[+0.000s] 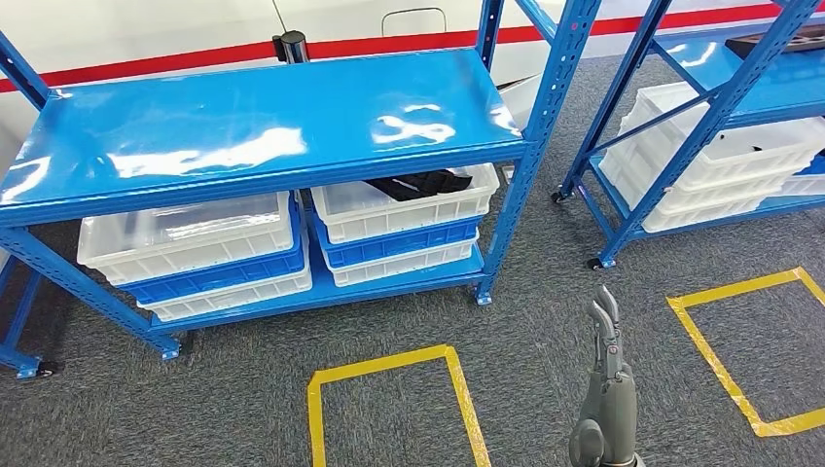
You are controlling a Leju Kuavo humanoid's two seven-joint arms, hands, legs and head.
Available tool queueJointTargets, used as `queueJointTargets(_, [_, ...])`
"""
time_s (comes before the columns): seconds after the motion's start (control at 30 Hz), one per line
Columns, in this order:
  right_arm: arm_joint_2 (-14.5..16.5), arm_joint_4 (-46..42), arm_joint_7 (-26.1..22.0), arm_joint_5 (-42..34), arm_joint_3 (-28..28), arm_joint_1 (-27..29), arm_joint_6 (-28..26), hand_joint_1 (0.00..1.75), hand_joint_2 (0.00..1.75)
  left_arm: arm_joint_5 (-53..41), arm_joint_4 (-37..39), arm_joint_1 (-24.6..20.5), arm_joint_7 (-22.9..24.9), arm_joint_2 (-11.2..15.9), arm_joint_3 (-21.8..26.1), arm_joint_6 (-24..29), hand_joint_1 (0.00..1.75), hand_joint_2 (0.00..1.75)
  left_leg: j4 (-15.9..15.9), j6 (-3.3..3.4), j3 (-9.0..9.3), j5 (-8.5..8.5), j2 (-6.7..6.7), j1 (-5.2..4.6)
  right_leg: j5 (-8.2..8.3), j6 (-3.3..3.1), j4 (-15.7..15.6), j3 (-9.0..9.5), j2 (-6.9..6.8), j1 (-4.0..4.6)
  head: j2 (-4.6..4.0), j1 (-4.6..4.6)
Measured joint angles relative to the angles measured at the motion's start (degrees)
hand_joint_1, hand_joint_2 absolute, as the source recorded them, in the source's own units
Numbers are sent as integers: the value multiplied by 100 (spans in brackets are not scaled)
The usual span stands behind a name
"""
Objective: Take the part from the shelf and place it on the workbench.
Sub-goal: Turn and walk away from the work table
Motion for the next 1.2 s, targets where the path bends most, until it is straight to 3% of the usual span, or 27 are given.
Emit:
queueJointTargets(0.1, [-3, -14, 0, 0, 8, 4, -4, 0, 0, 5, 0, -6, -4, 0, 0, 0, 0, 0, -134, 119, 70, 71, 25, 25, -36, 56, 59, -34, -23, -3, 0, 4])
queueJointTargets(0.17, [-4, -21, 1, 1, 9, 7, -5, 0, 0, 7, 0, -7, -5, -6, 0, 0, 0, 0, -223, 158, 116, 124, 51, 66, -272, 9, 538, -275, -64, 1, 0, 14])
queueJointTargets(0.23, [-10, -20, 2, -1, 9, 17, -6, 0, 0, 13, 0, -6, -5, -4, 0, -4, 0, 0, -230, 166, 103, 127, 71, 73, -576, -19, 1291, -653, -78, -12, 0, 14])
queueJointTargets(0.27, [-15, -18, 3, -1, 9, 23, -7, 0, 0, 19, 0, -5, -5, -4, 0, -12, 0, 0, -229, 160, 96, 124, 79, 78, -644, 3, 1529, -772, -84, -30, 0, 12])
queueJointTargets(0.3, [-21, -16, 4, -1, 9, 26, -8, 0, 0, 25, -1, -4, -6, -5, 0, -24, 0, 0, -226, 145, 93, 119, 82, 88, -623, 52, 1550, -778, -93, -50, 0, 11])
queueJointTargets(0.33, [-25, -15, 5, 1, 8, 26, -9, 0, 0, 31, -1, -4, -9, -8, 0, -38, 0, 0, -220, 119, 97, 110, 82, 103, -519, 122, 1333, -656, -109, -78, 0, 14])
queueJointTargets(0.4, [-27, -13, 9, 8, 9, 19, -12, 0, 0, 34, 1, -3, -19, -5, 0, -59, 0, 0, -177, 28, 107, 66, 78, 116, -263, 255, 554, -220, -169, -142, 0, 23])
queueJointTargets(0.43, [-26, -13, 15, 13, 10, 17, -14, 0, 0, 35, 2, -3, -24, -2, 0, -63, 0, 0, -150, -28, 111, 31, 76, 110, -184, 263, 254, -42, -181, -160, 0, 27])
queueJointTargets(0.47, [-26, -12, 20, 18, 10, 17, -16, 0, 0, 36, 3, -3, -30, 3, 0, -64, 0, 0, -130, -78, 115, 3, 76, 98, -155, 234, 92, 61, -187, -165, 0, 17])
queueJointTargets(0.57, [-35, -13, 30, 34, 9, 25, -25, 0, 0, 40, 4, -5, -38, 3, 0, -66, 0, 0, -132, -174, 141, -27, 82, 123, -164, 71, 69, 99, -158, -135, 0, -26])
queueJointTargets(0.63, [-35, -14, 30, 40, 12, 25, -27, 0, 0, 41, 4, -7, -38, 1, 0, -66, 0, 0, 110, -216, 57, -173, 82, 162, -175, -8, 59, 136, -153, -144, 0, -32])
queueJointTargets(0.73, [-32, -15, 30, 42, 15, 23, -27, 0, 0, 41, 2, -1, -38, -8, 0, -66, 0, 0, 1202, -249, -499, -637, 77, 175, -216, -101, 58, 193, -158, -126, 0, -37])
queueJointTargets(0.77, [-31, -14, 30, 42, 16, 24, -27, 0, 0, 41, 2, 3, -38, -10, 0, -66, 0, 0, 1494, -252, -682, -701, 77, 176, -229, -118, 59, 207, -153, -115, 0, -36])
queueJointTargets(0.8, [-31, -14, 30, 42, 17, 24, -27, 0, 0, 41, 2, 8, -38, -11, 0, -66, 0, 0, 1587, -248, -776, -650, 77, 178, -245, -128, 60, 228, -142, -108, 0, -36])
queueJointTargets(0.83, [-31, -14, 30, 42, 17, 25, -27, 0, 0, 41, 2, 10, -38, -10, 0, -66, 0, 0, 1444, -238, -753, -485, 77, 178, -264, -130, 60, 260, -126, -106, 0, -37])
queueJointTargets(0.9, [-31, -14, 30, 42, 19, 24, -27, 0, 0, 41, 2, 13, -38, -3, 0, -64, 0, 0, 713, -212, -460, -22, 76, 179, -317, -102, 58, 323, -98, -108, 0, -39])
queueJointTargets(0.93, [-31, -15, 30, 41, 19, 24, -27, 0, 0, 41, 2, 11, -38, -1, 0, -64, 0, 0, 370, -206, -306, 112, 73, 171, -352, -71, 62, 339, -89, -91, 0, -43])
queueJointTargets(1.0, [-31, -15, 31, 41, 20, 23, -27, 0, 0, 41, 2, 4, -38, -2, 0, -63, 0, 0, 66, -184, -168, 147, 66, 139, -401, -1, 41, 344, -83, -66, 0, -41])
queueJointTargets(1.1, [-32, -15, 32, 42, 23, 24, -28, 0, 0, 41, 2, -1, -38, -7, 0, -63, 0, 0, 14, -83, -145, 127, 61, 117, -439, 80, 34, 362, -94, -69, 0, -32])
queueJointTargets(1.17, [-33, -15, 31, 42, 25, 23, -31, 0, 0, 44, 3, -3, -38, -8, 0, -61, 0, 0, -17, -9, -115, 130, 63, 124, -625, 53, 425, 176, -112, -51, 0, -21])
queueJointTargets(1.2, [-35, -15, 32, 42, 27, 25, -32, 0, 0, 47, 3, -4, -40, -7, 0, -60, 0, 0, -16, 18, -107, 115, 67, 108, -779, 17, 806, -31, -119, -37, 0, -18])
